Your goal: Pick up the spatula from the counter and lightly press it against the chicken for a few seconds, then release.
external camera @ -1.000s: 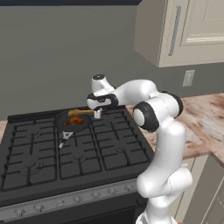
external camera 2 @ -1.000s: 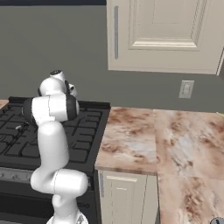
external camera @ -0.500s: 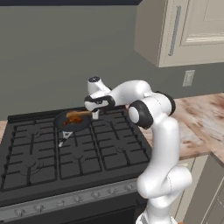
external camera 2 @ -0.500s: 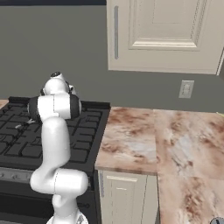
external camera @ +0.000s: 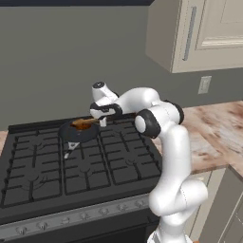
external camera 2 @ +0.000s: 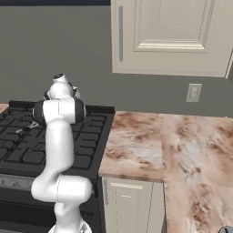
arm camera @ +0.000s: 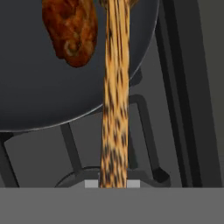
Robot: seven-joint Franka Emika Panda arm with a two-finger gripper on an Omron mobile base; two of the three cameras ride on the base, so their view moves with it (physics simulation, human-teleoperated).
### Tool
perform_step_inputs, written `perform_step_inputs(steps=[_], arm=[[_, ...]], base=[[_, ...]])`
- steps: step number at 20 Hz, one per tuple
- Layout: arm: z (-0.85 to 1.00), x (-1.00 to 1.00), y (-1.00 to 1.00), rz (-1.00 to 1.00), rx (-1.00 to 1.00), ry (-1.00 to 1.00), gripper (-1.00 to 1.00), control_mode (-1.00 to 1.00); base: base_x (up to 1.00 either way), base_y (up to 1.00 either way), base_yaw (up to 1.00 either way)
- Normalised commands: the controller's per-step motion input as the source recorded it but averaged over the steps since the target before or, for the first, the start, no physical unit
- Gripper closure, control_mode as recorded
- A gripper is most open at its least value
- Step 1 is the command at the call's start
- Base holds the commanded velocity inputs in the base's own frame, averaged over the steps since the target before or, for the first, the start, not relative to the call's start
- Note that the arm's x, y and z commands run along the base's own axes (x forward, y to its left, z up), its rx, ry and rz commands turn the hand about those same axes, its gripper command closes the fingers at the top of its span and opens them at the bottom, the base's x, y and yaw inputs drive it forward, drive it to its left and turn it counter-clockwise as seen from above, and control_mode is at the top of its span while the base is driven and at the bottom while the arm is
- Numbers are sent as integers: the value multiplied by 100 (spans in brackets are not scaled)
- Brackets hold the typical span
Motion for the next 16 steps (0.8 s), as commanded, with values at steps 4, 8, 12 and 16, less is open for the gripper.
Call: perform_step_inputs(steps=[4, 8, 12, 16], arm=[[-2, 2, 0, 4, -4, 1, 100, -100], [4, -1, 0, 8, 0, 0, 100, -100], [24, -7, 0, 13, 0, 0, 100, -100], [14, -12, 0, 12, 0, 1, 100, -100]], base=[[0, 0, 0], [0, 0, 0], [0, 0, 0], [0, 0, 0]])
